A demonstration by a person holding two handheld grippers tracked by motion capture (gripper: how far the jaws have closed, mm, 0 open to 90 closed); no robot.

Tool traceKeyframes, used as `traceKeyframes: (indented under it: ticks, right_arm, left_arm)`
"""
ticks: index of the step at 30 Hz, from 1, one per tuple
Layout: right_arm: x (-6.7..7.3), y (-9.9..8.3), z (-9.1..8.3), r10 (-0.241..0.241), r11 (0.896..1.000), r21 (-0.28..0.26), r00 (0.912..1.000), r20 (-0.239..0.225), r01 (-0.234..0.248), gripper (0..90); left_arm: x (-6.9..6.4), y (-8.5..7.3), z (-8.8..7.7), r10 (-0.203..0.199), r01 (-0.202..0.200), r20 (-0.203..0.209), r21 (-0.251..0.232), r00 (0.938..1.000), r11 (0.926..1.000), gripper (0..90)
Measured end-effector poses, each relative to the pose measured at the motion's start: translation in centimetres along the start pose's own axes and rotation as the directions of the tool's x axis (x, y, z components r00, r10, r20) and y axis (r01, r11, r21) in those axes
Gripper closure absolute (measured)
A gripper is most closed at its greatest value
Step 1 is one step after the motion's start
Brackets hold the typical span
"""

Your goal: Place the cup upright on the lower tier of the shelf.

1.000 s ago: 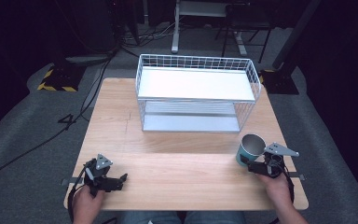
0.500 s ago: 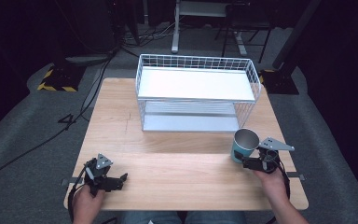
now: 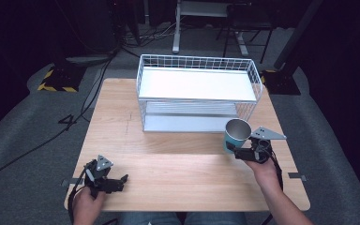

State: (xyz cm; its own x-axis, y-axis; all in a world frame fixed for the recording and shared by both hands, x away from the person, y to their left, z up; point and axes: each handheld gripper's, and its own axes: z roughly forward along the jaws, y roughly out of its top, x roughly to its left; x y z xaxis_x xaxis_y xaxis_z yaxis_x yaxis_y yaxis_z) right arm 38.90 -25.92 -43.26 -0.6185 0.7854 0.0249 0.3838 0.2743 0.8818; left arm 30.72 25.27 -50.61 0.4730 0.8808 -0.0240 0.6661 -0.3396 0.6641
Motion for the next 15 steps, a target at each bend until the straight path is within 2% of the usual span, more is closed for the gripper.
traceKeyframes:
  ticks: [14, 15]
  right_arm:
    - [0.6, 3.0, 2.3, -0.016, 1.0, -0.013, 0.9994, -0.03, 0.015, 19.7]
    - [0.8, 3.4, 3.0, -0.016, 1.0, -0.013, 0.9993, -0.035, 0.016, 19.6]
  left_arm:
    - [0.0, 0.0, 0.0, -0.005, 0.005, -0.004, -0.006, 1.0, 1.0, 0.0]
    - [0.0, 0.0, 0.0, -0.001, 0.001, -0.002, -0.003, 1.0, 1.0, 0.0]
